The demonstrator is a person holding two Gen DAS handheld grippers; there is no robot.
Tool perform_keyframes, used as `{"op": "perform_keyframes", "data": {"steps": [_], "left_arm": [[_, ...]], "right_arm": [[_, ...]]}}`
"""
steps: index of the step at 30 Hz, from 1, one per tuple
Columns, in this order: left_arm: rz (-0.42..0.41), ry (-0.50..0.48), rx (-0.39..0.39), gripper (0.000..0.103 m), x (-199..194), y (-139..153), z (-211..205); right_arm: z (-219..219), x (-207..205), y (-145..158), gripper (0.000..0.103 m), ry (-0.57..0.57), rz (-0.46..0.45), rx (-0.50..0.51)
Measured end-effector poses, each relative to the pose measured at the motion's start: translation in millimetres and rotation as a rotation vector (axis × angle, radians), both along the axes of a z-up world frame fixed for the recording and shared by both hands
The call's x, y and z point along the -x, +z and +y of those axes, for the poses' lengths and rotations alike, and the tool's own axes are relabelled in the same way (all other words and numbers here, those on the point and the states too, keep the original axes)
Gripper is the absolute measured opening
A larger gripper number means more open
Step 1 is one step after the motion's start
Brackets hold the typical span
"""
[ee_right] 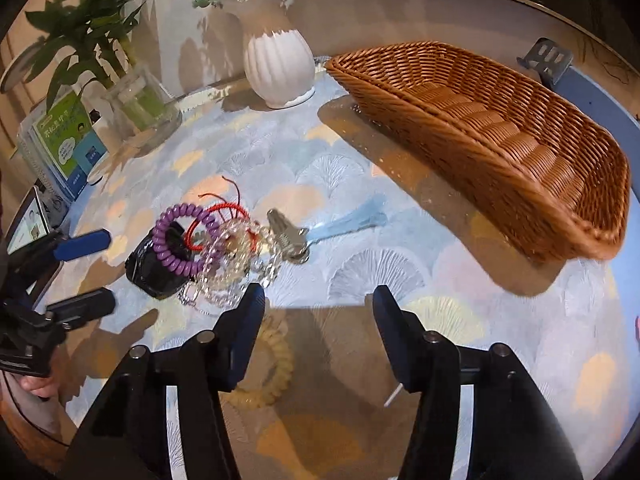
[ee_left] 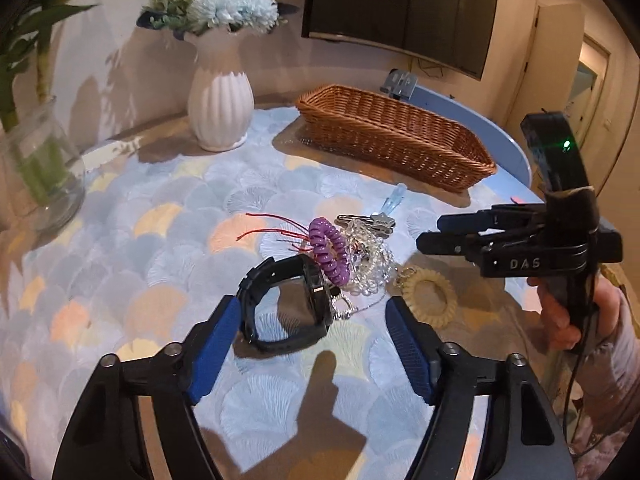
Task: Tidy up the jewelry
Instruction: 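Close the left tool on the black watch strap while the right tool grasps the silver key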
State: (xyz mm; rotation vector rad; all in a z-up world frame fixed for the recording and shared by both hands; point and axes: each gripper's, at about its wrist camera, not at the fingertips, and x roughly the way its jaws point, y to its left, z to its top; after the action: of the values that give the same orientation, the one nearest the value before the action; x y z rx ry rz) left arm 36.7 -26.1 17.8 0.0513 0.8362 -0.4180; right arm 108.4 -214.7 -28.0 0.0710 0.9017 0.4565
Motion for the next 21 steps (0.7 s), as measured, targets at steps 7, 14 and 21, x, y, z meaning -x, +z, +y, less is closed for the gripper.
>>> {"op": "perform_keyframes", "data": {"steps": [7, 14, 21], "left_arm": [[0.053, 0.021, 0.031, 0.058, -14, -15, 3], [0.096, 0.022, 0.062, 0.048, -23, -25, 5], [0.104, 0.011, 0.052, 0.023, -23, -29, -1]], "right_arm": [[15, -23, 2, 0.044, 0.066, 0.012, 0.018], [32, -37, -3, 0.041, 0.102, 0.018, 0.02], [42, -39, -7, 0.027, 0.117, 0.004, 0.054]]}}
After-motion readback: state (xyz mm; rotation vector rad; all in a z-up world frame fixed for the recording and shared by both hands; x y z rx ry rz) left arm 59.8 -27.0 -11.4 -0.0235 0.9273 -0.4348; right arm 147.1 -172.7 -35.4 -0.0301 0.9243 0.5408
